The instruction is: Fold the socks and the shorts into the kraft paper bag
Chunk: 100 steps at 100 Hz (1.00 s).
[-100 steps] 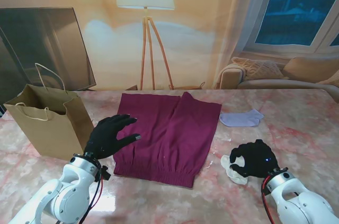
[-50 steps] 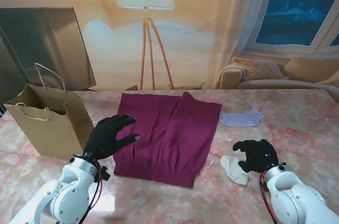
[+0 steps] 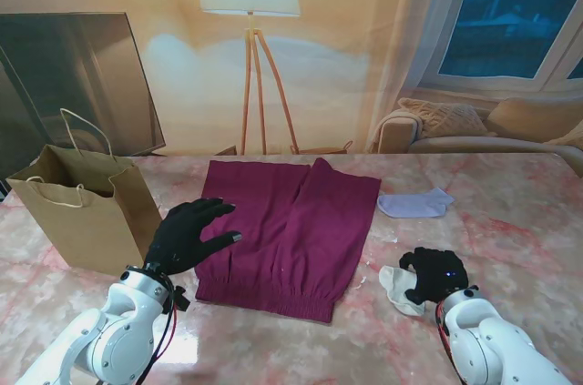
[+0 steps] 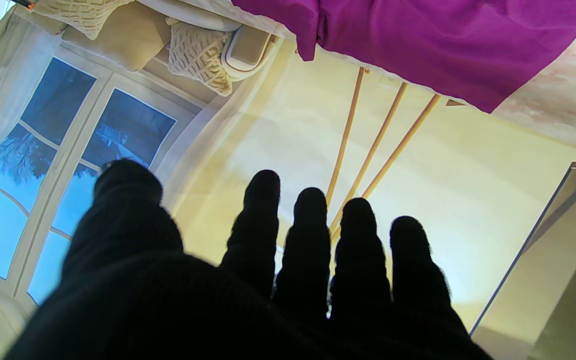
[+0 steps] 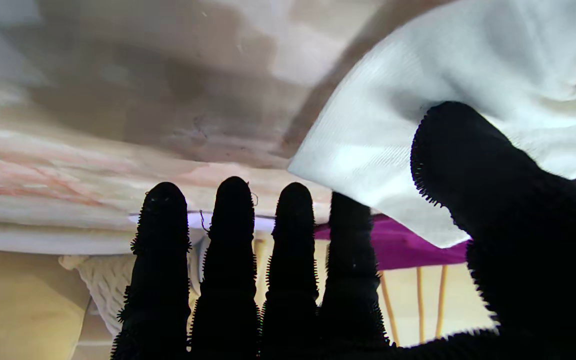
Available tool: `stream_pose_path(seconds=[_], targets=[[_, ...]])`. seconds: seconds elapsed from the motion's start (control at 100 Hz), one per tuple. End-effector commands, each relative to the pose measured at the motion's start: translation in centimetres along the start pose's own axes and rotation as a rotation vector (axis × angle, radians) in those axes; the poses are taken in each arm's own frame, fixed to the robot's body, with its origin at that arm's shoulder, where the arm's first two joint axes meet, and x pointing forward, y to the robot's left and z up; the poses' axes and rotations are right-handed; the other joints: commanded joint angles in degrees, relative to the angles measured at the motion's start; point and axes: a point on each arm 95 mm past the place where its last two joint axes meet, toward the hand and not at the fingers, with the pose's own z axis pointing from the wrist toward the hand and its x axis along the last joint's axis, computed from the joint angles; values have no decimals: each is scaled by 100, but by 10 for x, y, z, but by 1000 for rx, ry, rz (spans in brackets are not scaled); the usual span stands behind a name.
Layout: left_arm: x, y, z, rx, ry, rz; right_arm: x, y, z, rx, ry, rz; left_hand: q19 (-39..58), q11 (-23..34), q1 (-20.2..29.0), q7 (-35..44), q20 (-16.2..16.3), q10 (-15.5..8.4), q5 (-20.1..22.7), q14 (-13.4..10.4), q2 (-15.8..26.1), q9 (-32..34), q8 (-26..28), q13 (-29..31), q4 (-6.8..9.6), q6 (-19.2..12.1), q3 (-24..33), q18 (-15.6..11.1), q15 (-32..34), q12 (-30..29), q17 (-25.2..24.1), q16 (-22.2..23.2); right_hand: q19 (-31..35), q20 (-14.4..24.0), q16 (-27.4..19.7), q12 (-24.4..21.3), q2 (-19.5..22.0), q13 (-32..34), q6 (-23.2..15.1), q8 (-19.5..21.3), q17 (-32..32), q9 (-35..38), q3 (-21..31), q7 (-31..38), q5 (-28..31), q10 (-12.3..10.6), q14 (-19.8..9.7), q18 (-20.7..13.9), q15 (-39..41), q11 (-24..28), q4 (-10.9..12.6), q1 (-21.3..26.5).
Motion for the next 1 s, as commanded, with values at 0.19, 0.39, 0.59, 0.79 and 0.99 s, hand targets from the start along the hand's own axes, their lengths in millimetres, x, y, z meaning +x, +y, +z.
stream_pose_path(seconds=[0.19, 0.39, 0.59, 0.79, 0.99], targets=[[1, 1, -1, -5, 0, -3, 8, -11, -2, -85, 25, 59, -78, -132, 87, -70, -79, 75, 14, -72, 216, -253, 88, -145, 282, -56, -71, -86, -138, -41, -15, -47, 972, 321, -613, -1095, -653, 1214, -1706, 1458, 798, 1263, 47, 1694, 1631, -28, -9, 122, -281, -708, -1328, 724], [1, 2, 0, -9, 3, -5, 14, 8, 0, -182, 63, 140, -55, -122, 135, -78, -63, 128, -11, -30, 90, -228, 88, -137, 288, 18, -65, -32, -131, -26, -10, -41, 2237, 346, -492, -1422, -667, 3070, -1630, -202, 1989, 3240, 46, 2015, 2058, -22, 119, 311, 299, -646, -1280, 963], [3, 5, 1, -22, 17, -14, 31, 37, 4, -277, 118, 206, -29, -97, 149, -93, -36, 132, -31, -13, -280, -174, 82, -101, 296, 149, -78, -9, -111, 11, 16, -23, 2810, 309, -302, -1415, -207, 3652, -1201, -1191, 2455, 3927, -57, 2131, 2310, 164, 235, 376, 814, -508, -1197, 857], [5, 8, 0, -36, 41, -18, 65, 69, 6, -351, 215, 238, 14, -84, 28, -154, 13, 164, -157, 7, -805, -169, 57, -79, 326, 314, -82, 67, -102, 70, 64, -4, 2912, 260, -259, -1397, -98, 3728, -1043, -1317, 2529, 4029, -38, 2182, 2367, 240, 230, 346, 970, -468, -1163, 863], [7, 12, -3, -50, 80, -37, 109, 95, 7, -410, 317, 282, -200, -218, -83, -481, 1, 223, -664, 2, -1606, -626, -118, -402, 165, 560, -129, 141, -235, 57, -36, -47, 2915, 223, -251, -1374, -58, 3702, -1001, -1275, 2503, 4013, -21, 2212, 2350, 251, 221, 337, 1006, -468, -1152, 867]])
